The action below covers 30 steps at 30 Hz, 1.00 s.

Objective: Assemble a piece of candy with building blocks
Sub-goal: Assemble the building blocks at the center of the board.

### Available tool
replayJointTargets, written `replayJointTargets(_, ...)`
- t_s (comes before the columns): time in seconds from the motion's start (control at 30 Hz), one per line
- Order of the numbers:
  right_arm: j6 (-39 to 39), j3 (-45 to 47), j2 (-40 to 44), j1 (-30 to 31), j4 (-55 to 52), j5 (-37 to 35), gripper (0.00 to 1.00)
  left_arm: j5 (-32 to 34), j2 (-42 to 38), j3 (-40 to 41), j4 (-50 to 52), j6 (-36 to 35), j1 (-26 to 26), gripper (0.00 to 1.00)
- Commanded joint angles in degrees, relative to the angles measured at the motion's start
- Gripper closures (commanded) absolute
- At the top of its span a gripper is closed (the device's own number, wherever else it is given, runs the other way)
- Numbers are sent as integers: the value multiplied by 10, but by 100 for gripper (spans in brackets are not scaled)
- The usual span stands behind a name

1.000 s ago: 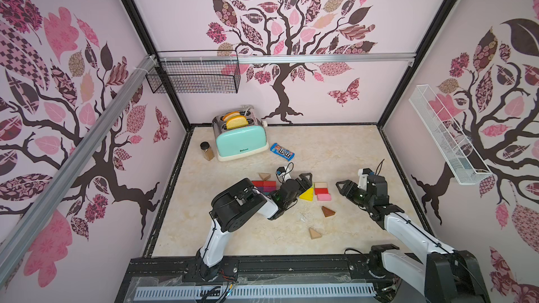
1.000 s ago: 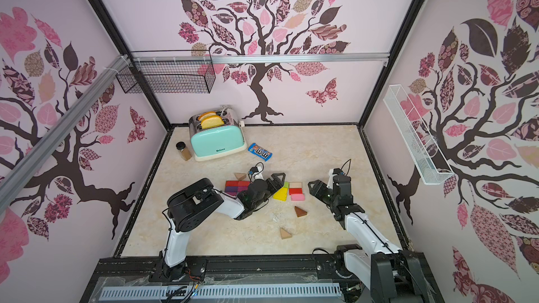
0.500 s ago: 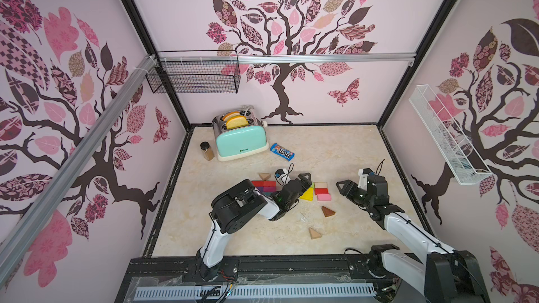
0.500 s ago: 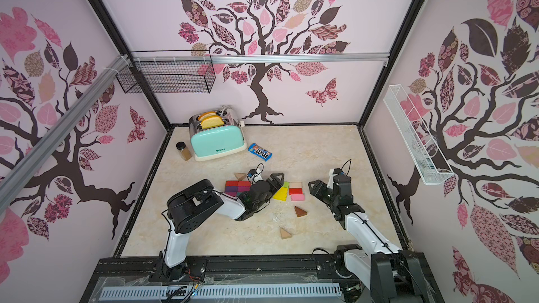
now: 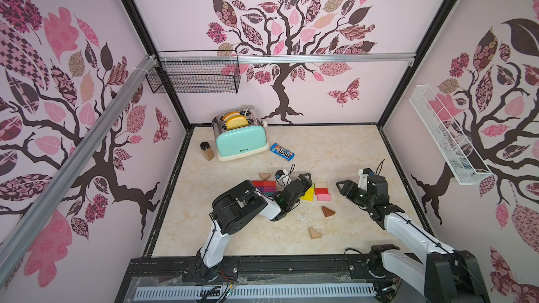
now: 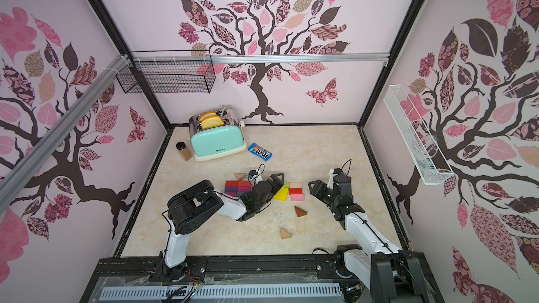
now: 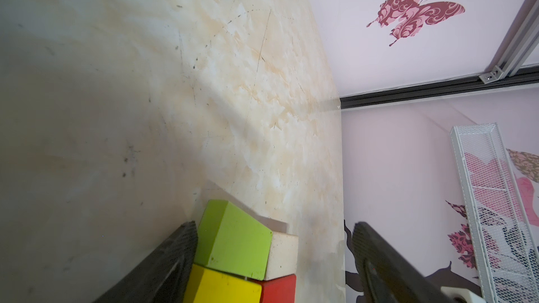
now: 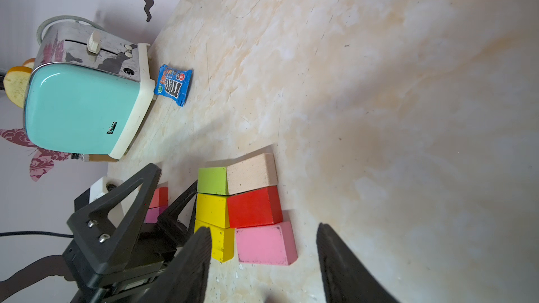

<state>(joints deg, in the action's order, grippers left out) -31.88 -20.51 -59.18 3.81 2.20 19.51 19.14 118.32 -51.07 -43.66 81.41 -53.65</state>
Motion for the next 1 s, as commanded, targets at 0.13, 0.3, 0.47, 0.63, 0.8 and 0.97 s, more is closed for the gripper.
replayJointTargets(0.13,8,3,2,-5,7,0,39,-23,43,25,160,34,-15,12)
replayJointTargets(0.3,8,5,5,-6,7,0,39,-18,42,24,184,57,-18,12)
replayJointTargets(0.47,8,6,7,-6,7,2,39,-5,41,19,205,70,-24,12)
replayJointTargets(0.63,9,7,7,-7,7,3,39,-3,42,17,207,77,-25,12)
replayJointTargets(0.8,9,12,8,-7,9,5,39,0,38,17,217,80,-27,12)
replayJointTargets(0.97,14,13,8,-8,-2,6,39,-2,39,19,220,87,-27,12)
